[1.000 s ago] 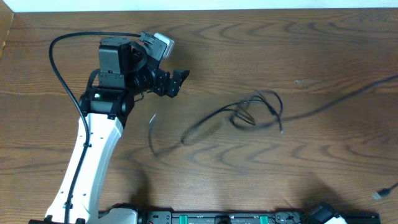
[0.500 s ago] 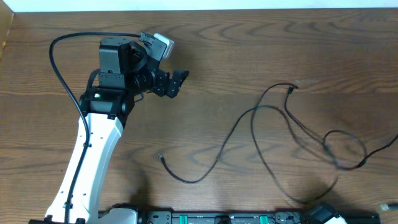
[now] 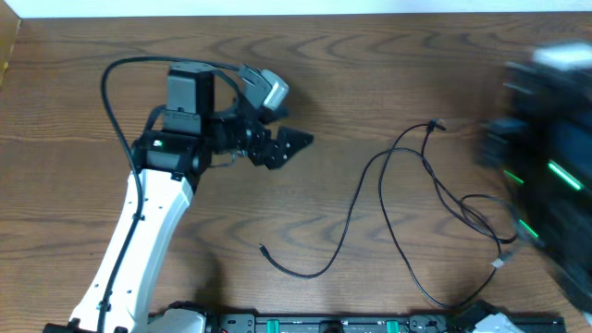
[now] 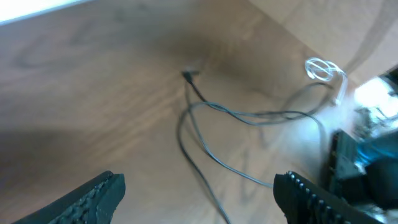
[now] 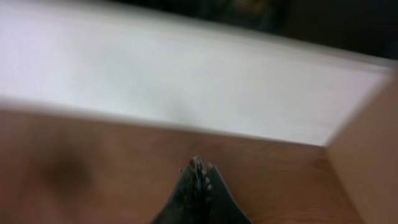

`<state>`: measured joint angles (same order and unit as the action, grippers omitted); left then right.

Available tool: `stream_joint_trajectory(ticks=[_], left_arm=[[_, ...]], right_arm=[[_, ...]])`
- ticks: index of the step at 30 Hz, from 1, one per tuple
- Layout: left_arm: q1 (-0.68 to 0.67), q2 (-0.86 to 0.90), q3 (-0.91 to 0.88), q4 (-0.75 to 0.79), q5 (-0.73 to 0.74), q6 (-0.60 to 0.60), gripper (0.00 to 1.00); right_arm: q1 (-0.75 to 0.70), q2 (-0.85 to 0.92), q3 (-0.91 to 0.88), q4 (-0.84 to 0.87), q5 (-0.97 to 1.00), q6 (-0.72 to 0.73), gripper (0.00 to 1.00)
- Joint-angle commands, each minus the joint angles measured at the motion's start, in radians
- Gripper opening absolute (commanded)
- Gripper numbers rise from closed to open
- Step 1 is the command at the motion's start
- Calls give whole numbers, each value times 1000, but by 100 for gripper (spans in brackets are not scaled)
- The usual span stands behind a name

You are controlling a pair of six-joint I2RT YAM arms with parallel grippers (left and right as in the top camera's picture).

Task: Untangle cables

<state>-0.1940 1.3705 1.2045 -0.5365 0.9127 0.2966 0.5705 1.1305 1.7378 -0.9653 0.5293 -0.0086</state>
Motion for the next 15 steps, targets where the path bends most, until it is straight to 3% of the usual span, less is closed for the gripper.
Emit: stream_joint_trajectory(ticks=[1,7,15], left_arm=[[-34,-3,3,-48,40,31,82],[-72,-3,3,-111,34,51,82],[-141,-3,3,-145,-24,51,82]], right_arm=[[-4,169,-19,9,-240,-111,1],[-26,343,-17,96,-374,-139,1],[-53,415,-18,142,-547,-138,1]])
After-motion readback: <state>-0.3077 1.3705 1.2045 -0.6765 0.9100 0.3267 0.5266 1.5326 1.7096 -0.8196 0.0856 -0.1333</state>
